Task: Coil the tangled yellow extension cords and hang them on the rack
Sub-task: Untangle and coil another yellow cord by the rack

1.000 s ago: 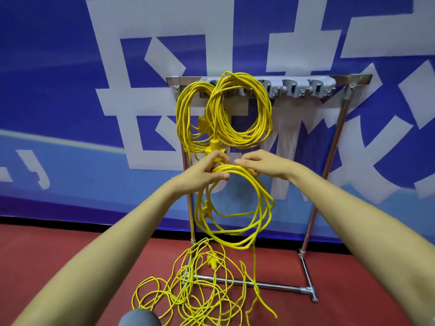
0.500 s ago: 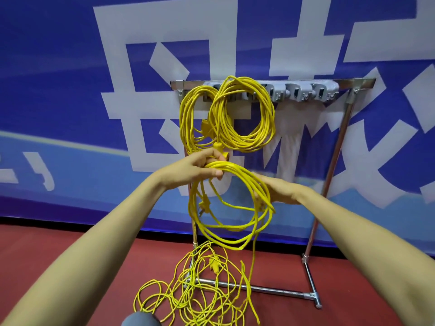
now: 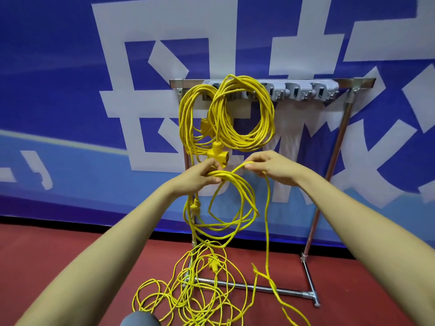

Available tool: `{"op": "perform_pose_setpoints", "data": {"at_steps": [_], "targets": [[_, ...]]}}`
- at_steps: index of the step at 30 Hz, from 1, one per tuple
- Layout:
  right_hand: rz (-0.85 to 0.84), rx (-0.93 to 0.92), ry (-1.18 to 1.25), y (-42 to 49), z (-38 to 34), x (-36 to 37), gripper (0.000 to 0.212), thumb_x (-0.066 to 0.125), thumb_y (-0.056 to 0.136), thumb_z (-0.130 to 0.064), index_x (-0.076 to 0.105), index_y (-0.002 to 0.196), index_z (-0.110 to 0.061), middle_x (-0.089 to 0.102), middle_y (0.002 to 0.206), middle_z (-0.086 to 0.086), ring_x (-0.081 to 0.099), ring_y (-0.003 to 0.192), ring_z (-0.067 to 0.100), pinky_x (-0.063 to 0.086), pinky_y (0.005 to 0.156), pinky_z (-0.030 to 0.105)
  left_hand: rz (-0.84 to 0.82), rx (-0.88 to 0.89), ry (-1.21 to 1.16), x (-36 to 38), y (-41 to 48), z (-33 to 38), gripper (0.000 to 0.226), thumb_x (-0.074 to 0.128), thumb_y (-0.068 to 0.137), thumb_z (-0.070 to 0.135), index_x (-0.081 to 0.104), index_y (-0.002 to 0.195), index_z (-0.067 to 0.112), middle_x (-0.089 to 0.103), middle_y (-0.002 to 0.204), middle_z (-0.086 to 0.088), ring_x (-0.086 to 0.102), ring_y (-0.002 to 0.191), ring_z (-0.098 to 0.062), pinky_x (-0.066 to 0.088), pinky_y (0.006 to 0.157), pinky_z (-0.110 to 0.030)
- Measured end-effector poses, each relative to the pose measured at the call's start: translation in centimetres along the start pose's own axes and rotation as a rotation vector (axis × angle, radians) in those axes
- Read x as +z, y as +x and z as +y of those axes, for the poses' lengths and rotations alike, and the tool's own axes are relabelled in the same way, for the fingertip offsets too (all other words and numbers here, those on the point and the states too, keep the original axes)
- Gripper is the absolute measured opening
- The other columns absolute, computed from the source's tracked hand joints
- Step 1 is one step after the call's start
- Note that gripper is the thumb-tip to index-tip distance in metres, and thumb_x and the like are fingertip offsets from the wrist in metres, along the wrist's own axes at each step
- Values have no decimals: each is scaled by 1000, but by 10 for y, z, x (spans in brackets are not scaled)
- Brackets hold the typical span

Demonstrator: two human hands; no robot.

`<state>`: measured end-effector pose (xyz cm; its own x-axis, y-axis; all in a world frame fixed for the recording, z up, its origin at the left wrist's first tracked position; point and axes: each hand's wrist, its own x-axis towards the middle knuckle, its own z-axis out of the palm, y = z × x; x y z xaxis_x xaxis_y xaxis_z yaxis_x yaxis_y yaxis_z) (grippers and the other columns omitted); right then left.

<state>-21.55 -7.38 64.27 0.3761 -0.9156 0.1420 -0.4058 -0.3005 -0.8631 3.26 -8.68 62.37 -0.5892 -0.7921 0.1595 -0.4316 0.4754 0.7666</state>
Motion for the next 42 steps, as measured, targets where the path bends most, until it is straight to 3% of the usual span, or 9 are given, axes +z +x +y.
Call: {"op": "perform_pose_setpoints", "data": {"at_steps": [4, 8, 14, 16, 21, 25, 30, 37, 42], "targets": [[79, -18, 143, 5, -5, 8, 11, 58, 92, -13, 68, 96, -10, 50, 81, 14, 43, 62, 9, 38, 53, 17, 30, 12, -111, 6, -1, -1, 12, 54, 97, 7, 46, 105, 12, 66, 104, -11, 63, 94, -9, 48, 85, -24], [134, -15, 227, 4, -3, 8, 12, 56, 94, -16, 67, 99, -14, 62, 84, 2, 45, 57, 3, 39, 57, 17, 53, 18, -226, 7, 0, 3, 18, 54, 96, 5, 44, 104, 18, 67, 102, -11, 65, 99, -15, 50, 86, -22], [35, 12, -234, 0, 1, 13, 50, 76, 73, -43, 54, 113, -26, 58, 101, -15, 57, 95, 4, 47, 80, 19, 80, -15, -279, 3, 2, 11, 17, 57, 96, 15, 46, 106, 22, 62, 89, -11, 45, 83, -25, 39, 65, -24], [45, -36, -274, 0, -1, 12, 35, 78, 72, -42, 58, 99, -30, 60, 89, -15, 58, 83, 4, 46, 73, 19, 64, -33, -277, 0, 3, 12, 18, 58, 96, 15, 46, 107, 20, 62, 88, -9, 45, 84, -26, 39, 66, -26], [-168, -15, -136, -4, -11, 8, 27, 69, 85, -26, 65, 94, -1, 64, 77, 4, 63, 73, 13, 49, 70, 24, -51, -53, 17, -14, 4, 17, 12, 57, 96, 15, 46, 104, 14, 60, 85, -4, 54, 70, -6, 45, 60, -17], [-183, 58, -103, -6, -10, 16, 21, 58, 92, -32, 64, 90, -11, 62, 71, 2, 53, 62, 9, 37, 56, 18, -36, -10, 276, -12, 7, 9, 10, 55, 98, 19, 47, 93, 22, 48, 82, 0, 45, 74, -12, 42, 67, -28], [-128, 47, -84, -6, -3, 23, 19, 53, 95, -31, 60, 92, -13, 59, 72, 2, 52, 67, 11, 39, 57, 17, 90, -108, 623, -6, 10, 0, 19, 53, 97, 37, 58, 97, 20, 53, 100, 0, 34, 102, -18, 28, 92, -41], [35, 36, -178, -4, 9, 28, 17, 55, 95, -27, 56, 79, -22, 57, 67, -2, 49, 56, 0, 41, 61, 20, 439, -264, 556, 27, 14, -9, 66, 72, 80, 48, 48, 125, 7, 50, 124, -15, 43, 118, -33, 40, 95, -44], [213, 42, -218, 1, 20, 34, 17, 56, 93, -29, 58, 86, -13, 59, 68, -1, 55, 64, 11, 45, 65, 32, 536, -298, 234, 43, 13, 19, 36, 49, 100, 31, 41, 116, 0, 63, 104, -21, 59, 97, -39, 44, 75, -41]]}}
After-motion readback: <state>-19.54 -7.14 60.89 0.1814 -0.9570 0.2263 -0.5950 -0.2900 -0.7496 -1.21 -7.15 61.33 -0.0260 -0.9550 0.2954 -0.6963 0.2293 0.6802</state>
